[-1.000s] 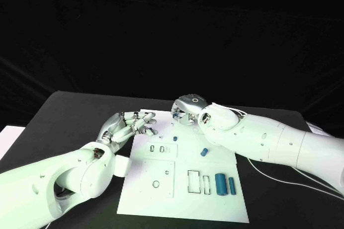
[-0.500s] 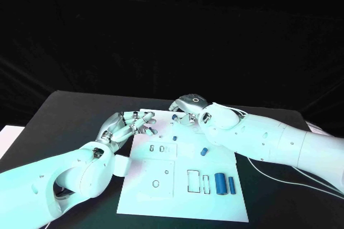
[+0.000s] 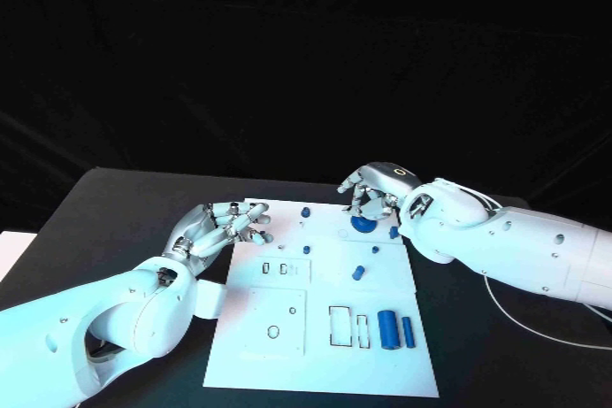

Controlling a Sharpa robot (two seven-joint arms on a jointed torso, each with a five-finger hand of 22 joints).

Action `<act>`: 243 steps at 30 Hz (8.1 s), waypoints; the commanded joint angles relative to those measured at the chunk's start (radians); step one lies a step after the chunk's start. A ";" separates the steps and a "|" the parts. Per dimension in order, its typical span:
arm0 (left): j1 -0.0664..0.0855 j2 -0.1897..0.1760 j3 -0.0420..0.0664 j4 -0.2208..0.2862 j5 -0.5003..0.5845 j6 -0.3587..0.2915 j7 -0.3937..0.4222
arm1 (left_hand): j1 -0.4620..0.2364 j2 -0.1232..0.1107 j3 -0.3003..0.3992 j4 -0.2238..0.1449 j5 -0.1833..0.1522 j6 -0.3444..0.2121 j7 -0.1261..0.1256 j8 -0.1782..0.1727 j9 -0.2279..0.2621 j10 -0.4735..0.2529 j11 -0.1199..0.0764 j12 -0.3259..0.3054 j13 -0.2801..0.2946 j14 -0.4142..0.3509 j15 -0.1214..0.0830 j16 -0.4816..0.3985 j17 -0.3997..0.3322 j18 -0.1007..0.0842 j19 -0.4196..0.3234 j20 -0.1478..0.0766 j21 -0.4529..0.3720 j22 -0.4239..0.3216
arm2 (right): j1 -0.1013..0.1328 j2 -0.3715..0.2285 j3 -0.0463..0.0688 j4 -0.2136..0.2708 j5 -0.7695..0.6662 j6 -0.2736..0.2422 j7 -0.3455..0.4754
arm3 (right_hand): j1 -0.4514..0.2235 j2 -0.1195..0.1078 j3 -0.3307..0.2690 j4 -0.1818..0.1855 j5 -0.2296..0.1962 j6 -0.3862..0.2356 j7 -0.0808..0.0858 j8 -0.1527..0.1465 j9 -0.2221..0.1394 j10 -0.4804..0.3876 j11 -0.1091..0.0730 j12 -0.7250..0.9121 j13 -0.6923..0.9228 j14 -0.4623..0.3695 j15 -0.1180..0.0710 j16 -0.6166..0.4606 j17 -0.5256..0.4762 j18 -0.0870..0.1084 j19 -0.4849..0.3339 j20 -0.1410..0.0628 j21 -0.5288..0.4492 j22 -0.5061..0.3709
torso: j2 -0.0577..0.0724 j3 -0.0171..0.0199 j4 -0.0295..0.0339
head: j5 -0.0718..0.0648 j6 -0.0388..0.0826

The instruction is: Assemble the parts on the task board

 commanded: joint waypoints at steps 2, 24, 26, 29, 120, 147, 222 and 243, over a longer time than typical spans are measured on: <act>0.001 -0.001 0.001 -0.001 0.005 0.025 0.006 | 0.007 0.007 0.000 -0.005 -0.004 -0.002 0.004 -0.005 -0.001 -0.008 0.002 -0.004 -0.002 -0.009 0.002 0.007 0.002 0.018 -0.009 0.000 0.004 0.002 | 0.002 -0.041 0.000 0.026 0.183 0.081 -0.036 | 0.017 0.003 -0.084 0.028 0.034 -0.009 -0.013 0.009 0.003 0.006 -0.024 0.255 0.266 0.055 -0.007 0.082 0.096 -0.024 0.040 -0.012 0.069 0.100 | -0.002 0.0082 -0.0097 | -0.009 -0.005; 0.001 0.002 0.000 -0.013 0.006 0.027 0.005 | 0.007 0.007 0.000 -0.005 -0.004 -0.002 0.004 -0.005 -0.001 -0.008 0.002 -0.004 -0.002 -0.009 0.002 0.007 0.002 0.018 -0.009 0.000 0.004 0.002 | -0.020 -0.026 0.000 -0.035 0.119 0.170 -0.116 | 0.050 0.043 -0.191 0.098 0.058 -0.039 0.000 0.035 0.006 -0.021 -0.004 0.852 0.937 0.071 0.006 0.223 0.298 -0.046 0.068 0.007 0.166 0.247 | -0.001 0.0066 -0.0097 | -0.016 -0.008; 0.001 0.003 0.000 -0.014 0.006 0.027 0.005 | 0.007 0.007 0.000 -0.005 -0.004 -0.002 0.004 -0.005 -0.001 -0.008 0.002 -0.004 -0.002 -0.009 0.002 0.007 0.002 0.018 -0.009 0.000 0.004 0.002 | -0.022 -0.021 0.000 -0.041 0.120 0.171 -0.122 | 0.055 0.046 -0.190 0.098 0.058 -0.039 0.000 0.036 0.006 -0.022 -0.004 0.855 0.941 0.071 0.006 0.224 0.299 -0.046 0.068 0.007 0.167 0.250 | -0.001 0.0059 -0.0085 | -0.015 -0.009; 0.001 0.004 0.000 -0.015 0.006 0.028 0.005 | 0.007 0.007 0.000 -0.005 -0.004 -0.002 0.004 -0.005 -0.001 -0.008 0.002 -0.004 -0.002 -0.009 0.002 0.007 0.002 0.018 -0.009 0.000 0.004 0.002 | -0.026 -0.013 -0.001 -0.049 0.118 0.176 -0.130 | 0.058 0.048 -0.189 0.097 0.058 -0.039 0.000 0.038 0.006 -0.021 -0.003 0.857 0.945 0.071 0.006 0.225 0.300 -0.047 0.069 0.008 0.169 0.254 | -0.001 0.0056 -0.0086 | -0.016 -0.010; 0.000 0.007 0.000 -0.027 0.006 0.046 -0.015 | 0.025 0.013 0.009 -0.018 -0.003 -0.001 0.004 -0.007 0.000 -0.008 0.001 -0.006 -0.002 -0.020 0.001 0.018 0.014 0.019 -0.012 0.000 0.007 0.003 | -0.046 0.221 -0.007 -0.040 -0.126 0.043 -0.223 | 0.061 0.098 -0.085 0.101 -0.012 0.094 -0.035 0.098 0.038 0.008 -0.034 0.899 1.022 0.071 -0.019 0.232 0.312 -0.053 0.074 -0.014 0.195 0.294 | -0.001 0.0063 -0.0080 | 0.000 -0.018; 0.000 0.013 0.000 -0.031 0.006 0.045 -0.015 | 0.025 0.013 0.009 -0.018 -0.003 -0.001 0.004 -0.007 0.000 -0.008 0.001 -0.006 -0.002 -0.020 0.001 0.018 0.014 0.019 -0.012 0.000 0.007 0.003 | -0.049 0.257 -0.010 -0.078 -0.135 0.062 -0.217 | 0.031 0.045 -0.084 0.124 -0.036 -0.048 0.010 0.005 0.000 -0.065 0.006 0.787 0.940 0.072 0.014 0.241 0.329 -0.055 0.072 0.015 0.201 0.306 | -0.002 0.0061 -0.0089 | -0.001 -0.016; -0.009 0.033 -0.001 -0.064 0.001 0.049 -0.013 | 0.028 0.013 0.011 -0.021 -0.004 -0.001 0.005 -0.008 0.000 -0.008 0.002 -0.007 -0.003 -0.026 0.002 0.021 0.018 0.019 -0.015 0.000 0.008 0.004 | -0.116 -0.074 -0.005 -0.150 0.375 0.089 0.267 | 0.111 0.048 -0.095 0.054 -0.077 -0.032 0.011 0.024 0.004 -0.039 0.007 0.850 1.005 0.073 0.018 0.246 0.345 -0.058 0.073 0.021 0.215 0.329 | -0.012 0.0773 -0.0658 | 0.024 -0.023; -0.009 0.033 -0.001 -0.066 0.001 0.052 -0.015 | 0.026 0.014 0.011 -0.019 -0.004 -0.001 0.005 -0.008 0.000 -0.007 0.002 -0.007 -0.003 -0.027 0.003 0.022 0.019 0.018 -0.016 0.001 0.008 0.004 | -0.123 -0.051 -0.005 -0.177 0.390 0.092 0.268 | 0.107 0.084 -0.088 0.050 -0.084 0.029 -0.001 0.051 0.011 -0.032 -0.003 0.859 1.013 0.073 0.010 0.245 0.345 -0.058 0.073 0.016 0.217 0.330 | -0.011 0.0759 -0.0661 | 0.023 -0.025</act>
